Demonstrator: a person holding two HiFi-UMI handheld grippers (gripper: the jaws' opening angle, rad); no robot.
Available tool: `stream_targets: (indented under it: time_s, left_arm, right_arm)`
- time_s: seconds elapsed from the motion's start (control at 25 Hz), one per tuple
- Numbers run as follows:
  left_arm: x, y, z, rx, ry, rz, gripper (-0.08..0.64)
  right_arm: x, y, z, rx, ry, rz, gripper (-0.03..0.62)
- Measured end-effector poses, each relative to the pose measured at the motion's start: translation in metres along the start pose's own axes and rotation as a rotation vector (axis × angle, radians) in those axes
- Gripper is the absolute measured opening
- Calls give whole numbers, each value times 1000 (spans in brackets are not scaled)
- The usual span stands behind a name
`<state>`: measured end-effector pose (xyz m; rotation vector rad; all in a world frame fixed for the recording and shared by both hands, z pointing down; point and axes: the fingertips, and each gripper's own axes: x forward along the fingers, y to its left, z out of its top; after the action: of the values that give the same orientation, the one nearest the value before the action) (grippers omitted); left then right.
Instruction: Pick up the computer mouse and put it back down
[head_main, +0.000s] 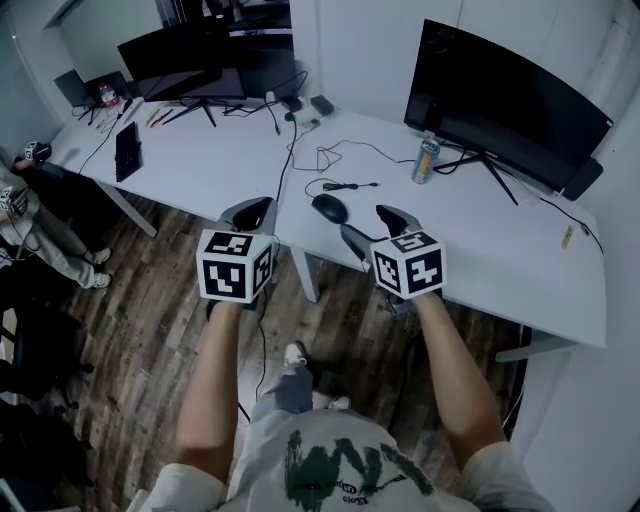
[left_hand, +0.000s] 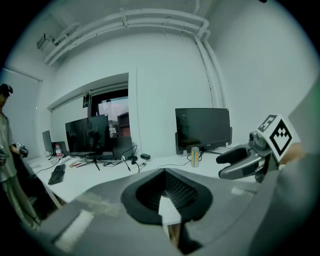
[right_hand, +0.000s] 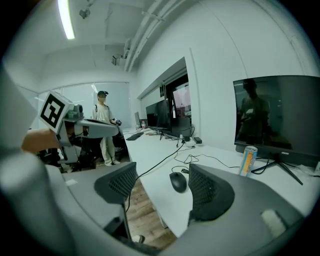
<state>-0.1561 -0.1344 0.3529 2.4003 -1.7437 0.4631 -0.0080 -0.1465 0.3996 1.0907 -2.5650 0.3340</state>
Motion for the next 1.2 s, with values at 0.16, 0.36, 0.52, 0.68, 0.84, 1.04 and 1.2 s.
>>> stream_targets:
  time_s: [0.16, 0.36, 0.52, 0.68, 0.84, 1.04, 1.2]
  left_arm:
    - [21, 11, -8, -10, 4, -17, 2]
    - [57, 27, -16, -12, 16, -47, 2]
    - [84, 43, -26, -18, 39, -70, 2]
    - [110, 59, -37, -11, 67, -87, 2]
    - [131, 69, -51, -16, 94, -111, 2]
    - [151, 77, -65, -24, 124, -135, 2]
    - [163, 82, -75, -30, 141, -146, 2]
  right_arm:
    - [27, -4, -10, -9, 46, 11, 319]
    - [66, -12, -19, -8, 103, 15, 325]
    - [102, -21, -28, -11, 161, 22, 331]
    - [137, -29, -41, -23, 227, 29, 336]
    - [166, -37, -59, -28, 292, 38, 341]
    - [192, -47, -80, -38, 367, 40, 347]
    - [207, -54, -93, -44, 412, 42, 356]
